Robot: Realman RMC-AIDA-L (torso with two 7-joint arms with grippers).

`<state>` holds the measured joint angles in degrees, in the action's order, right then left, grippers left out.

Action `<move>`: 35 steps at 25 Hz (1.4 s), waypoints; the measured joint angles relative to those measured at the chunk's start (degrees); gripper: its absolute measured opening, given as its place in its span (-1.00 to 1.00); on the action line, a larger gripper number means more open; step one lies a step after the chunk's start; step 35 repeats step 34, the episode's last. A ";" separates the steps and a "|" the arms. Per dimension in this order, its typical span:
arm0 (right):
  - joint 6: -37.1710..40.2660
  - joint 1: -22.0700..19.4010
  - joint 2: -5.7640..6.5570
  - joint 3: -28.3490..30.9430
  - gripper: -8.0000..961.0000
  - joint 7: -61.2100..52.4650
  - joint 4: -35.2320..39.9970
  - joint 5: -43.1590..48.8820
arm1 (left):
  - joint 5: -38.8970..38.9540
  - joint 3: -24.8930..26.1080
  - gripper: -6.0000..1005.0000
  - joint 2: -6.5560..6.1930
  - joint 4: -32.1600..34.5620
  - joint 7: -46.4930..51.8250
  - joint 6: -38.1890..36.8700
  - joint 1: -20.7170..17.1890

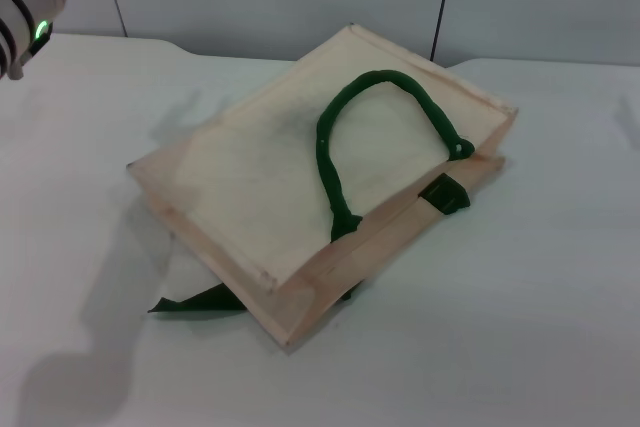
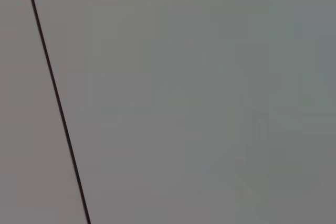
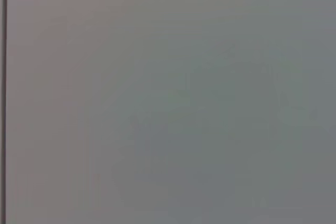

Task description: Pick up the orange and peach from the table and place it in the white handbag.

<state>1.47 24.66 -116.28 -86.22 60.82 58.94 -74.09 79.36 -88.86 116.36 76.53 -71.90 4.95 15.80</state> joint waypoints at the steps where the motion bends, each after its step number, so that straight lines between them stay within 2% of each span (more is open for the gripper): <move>1: -0.01 0.03 0.00 0.04 0.79 0.00 0.08 0.00 | 0.00 0.00 -0.14 0.00 -0.03 0.00 0.00 -0.02; 35: -0.50 0.44 0.00 0.48 0.79 0.00 0.03 -0.09 | 0.00 0.09 -0.14 0.02 0.13 -0.61 -0.13 0.02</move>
